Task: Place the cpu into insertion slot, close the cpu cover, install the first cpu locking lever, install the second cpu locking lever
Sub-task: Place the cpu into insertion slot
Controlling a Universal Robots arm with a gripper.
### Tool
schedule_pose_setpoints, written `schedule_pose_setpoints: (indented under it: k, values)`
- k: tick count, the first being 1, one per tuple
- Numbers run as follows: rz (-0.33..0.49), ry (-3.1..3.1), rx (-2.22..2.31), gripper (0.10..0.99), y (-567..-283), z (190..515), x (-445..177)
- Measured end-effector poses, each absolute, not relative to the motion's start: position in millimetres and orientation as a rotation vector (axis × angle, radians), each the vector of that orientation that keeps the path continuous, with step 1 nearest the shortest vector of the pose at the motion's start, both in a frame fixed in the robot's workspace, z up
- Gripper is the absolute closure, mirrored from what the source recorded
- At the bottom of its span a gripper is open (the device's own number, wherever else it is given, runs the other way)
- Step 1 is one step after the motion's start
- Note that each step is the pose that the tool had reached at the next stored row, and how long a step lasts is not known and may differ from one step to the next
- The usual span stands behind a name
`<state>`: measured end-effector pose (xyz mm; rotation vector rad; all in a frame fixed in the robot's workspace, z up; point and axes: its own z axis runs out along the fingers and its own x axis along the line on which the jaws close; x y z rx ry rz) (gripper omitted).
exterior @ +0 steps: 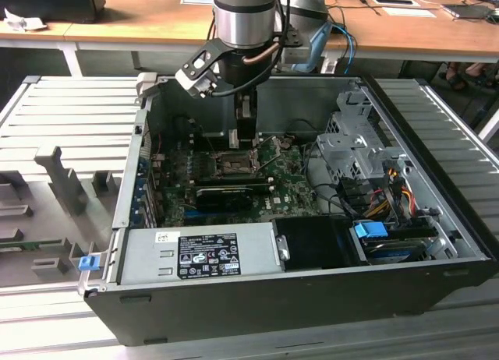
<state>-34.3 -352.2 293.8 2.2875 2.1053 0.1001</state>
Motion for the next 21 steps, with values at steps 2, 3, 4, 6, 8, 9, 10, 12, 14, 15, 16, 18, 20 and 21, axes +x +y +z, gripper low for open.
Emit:
schedule_pose_setpoints:
  k: [2,3,4,6,8,9,10,12,14,15,16,18,20,21]
  values:
    - [0.099,2.105,2.288,0.557,-352.2,293.0,-34.4]
    - [0.1,2.103,2.291,0.557,-352.2,292.4,-34.5]
    - [0.098,2.094,2.298,0.557,-352.2,289.4,-34.5]
    - [0.098,2.119,2.275,0.557,-352.1,281.8,-34.9]
    - [0.101,2.168,2.231,0.557,-351.9,276.7,-35.1]
    - [0.101,2.17,2.229,0.557,-351.9,274.1,-35.8]
    - [0.103,2.169,2.228,0.557,-351.9,270.4,-36.9]
    - [0.105,2.169,2.226,0.557,-351.6,266.3,-38.3]
    - [0.106,2.17,2.224,0.557,-351.4,259.6,-39.8]
    - [0.106,2.171,2.223,0.557,-351.3,257.7,-40.1]
    - [0.106,2.173,2.221,0.557,-351.0,255.9,-40.4]
    - [0.106,2.179,2.216,0.557,-348.8,250.3,-40.5]
    - [0.107,2.18,2.214,0.557,-342.9,242.5,-41.3]
    - [0.106,2.18,2.214,0.557,-342.3,239.5,-41.8]
